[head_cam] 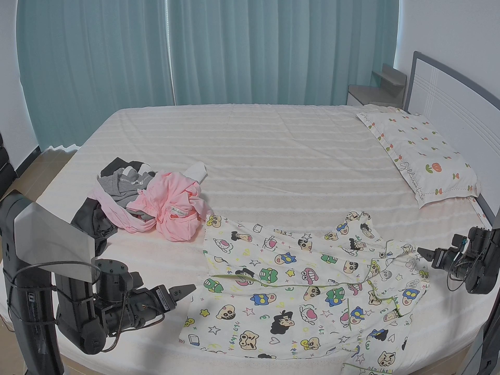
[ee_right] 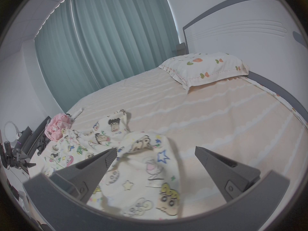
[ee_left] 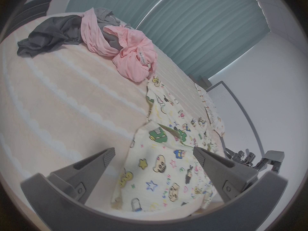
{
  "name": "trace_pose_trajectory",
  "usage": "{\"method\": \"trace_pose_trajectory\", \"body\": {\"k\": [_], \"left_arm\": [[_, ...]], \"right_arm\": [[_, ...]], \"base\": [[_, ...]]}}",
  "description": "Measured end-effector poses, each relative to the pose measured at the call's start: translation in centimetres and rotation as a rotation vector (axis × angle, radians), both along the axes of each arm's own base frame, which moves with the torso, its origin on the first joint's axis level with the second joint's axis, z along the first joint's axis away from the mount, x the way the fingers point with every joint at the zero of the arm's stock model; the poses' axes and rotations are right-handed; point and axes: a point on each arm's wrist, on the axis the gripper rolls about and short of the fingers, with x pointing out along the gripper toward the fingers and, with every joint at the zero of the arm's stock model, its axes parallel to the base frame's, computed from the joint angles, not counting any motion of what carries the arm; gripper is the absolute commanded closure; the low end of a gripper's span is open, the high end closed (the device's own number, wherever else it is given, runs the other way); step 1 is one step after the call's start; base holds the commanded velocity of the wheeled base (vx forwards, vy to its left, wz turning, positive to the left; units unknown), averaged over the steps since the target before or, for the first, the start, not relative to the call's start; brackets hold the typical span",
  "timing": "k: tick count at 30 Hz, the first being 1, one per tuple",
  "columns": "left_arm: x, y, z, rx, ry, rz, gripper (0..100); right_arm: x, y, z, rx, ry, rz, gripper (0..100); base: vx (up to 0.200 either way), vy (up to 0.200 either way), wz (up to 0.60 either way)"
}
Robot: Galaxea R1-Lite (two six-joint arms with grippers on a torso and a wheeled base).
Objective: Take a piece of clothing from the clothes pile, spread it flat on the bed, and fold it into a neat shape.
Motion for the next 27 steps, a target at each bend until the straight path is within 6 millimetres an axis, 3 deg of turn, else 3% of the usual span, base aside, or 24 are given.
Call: {"method": "trace_pose_trajectory", "body": {"k": [11,20,27], "left_arm": [[-2.4,-1.5,0.2,-0.044,0.089,-0.036,0],[-3.2,-2.0,-1.4,0.026,0.148,-0.001,0],[-2.1,-3.1,-2.5,0.057,0.124,0.085,0]], "right_arm": [[-5.1,3.7,0.8,0.208,0.109,0.106,0],[-6.1,4.7,0.1,0.199,0.115,0.132,0],[-7.0,5.8,-1.6,0.213,0.206,0.151,0]], "base": [[-0.2,0.0,0.0],[-0.2,0.0,0.0],[0.0,0.0,0.0]]}}
